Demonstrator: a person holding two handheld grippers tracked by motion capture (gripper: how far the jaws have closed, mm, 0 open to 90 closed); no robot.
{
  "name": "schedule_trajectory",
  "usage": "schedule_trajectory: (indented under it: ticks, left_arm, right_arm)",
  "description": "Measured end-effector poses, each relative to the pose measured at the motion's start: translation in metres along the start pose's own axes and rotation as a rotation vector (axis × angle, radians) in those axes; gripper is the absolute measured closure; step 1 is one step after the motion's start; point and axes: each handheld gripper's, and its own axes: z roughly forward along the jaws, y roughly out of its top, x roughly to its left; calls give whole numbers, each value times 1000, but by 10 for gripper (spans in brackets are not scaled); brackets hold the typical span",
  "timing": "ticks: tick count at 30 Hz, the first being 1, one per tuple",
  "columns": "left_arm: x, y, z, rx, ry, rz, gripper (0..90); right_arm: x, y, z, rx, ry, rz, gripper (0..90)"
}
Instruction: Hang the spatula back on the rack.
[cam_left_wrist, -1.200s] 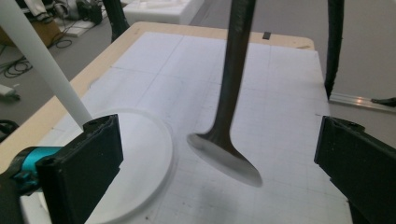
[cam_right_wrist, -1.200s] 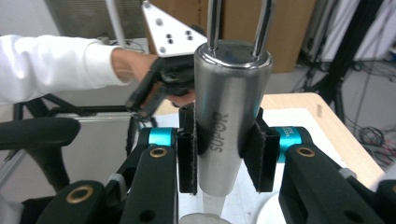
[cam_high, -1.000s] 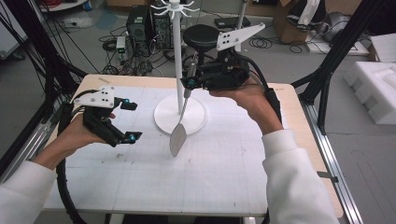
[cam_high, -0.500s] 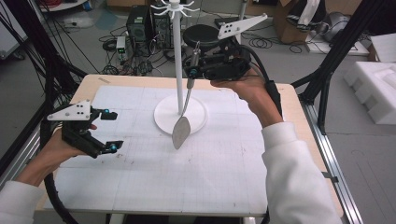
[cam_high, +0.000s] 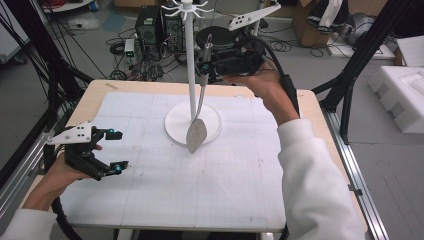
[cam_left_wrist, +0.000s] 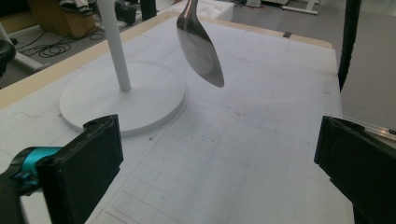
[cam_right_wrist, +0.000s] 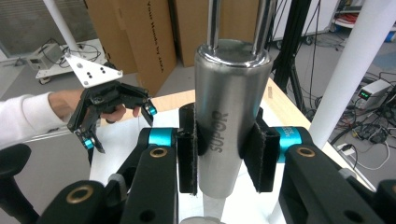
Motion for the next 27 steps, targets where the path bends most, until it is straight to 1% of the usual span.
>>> schedule_trajectory:
  ticks: [4,7,8,13,14,17,19,24,27]
  left_arm:
    - [-1,-2,0,7,-18,10,17]
    - [-2,-3,2,13,-11,16,17]
    - [-1,-4,2,12,-8,20,17]
    - [2,-15,1,10,11,-1,17]
    - [3,-16,0,11,11,-2,17]
    - [4,-20,-2,1,21,-9,17]
    - [5,-22,-3,0,20,-13,17]
    - [8,-26,-4,5,28,-21,17]
    - [10,-27,-4,3,34,-30,17]
  right_arm:
    - [-2,4,1,6,-16,12,694]
    - [-6,6,2,13,-28,6,694]
    - [-6,7,2,15,-29,11,694]
    - [-11,10,3,29,-40,22,694]
    - [-13,11,4,28,-53,23,694]
    - [-15,13,5,34,-67,34,694]
    - [-15,16,6,41,-74,43,694]
    - [-17,20,11,52,-96,44,694]
    - [-18,23,15,58,-120,52,694]
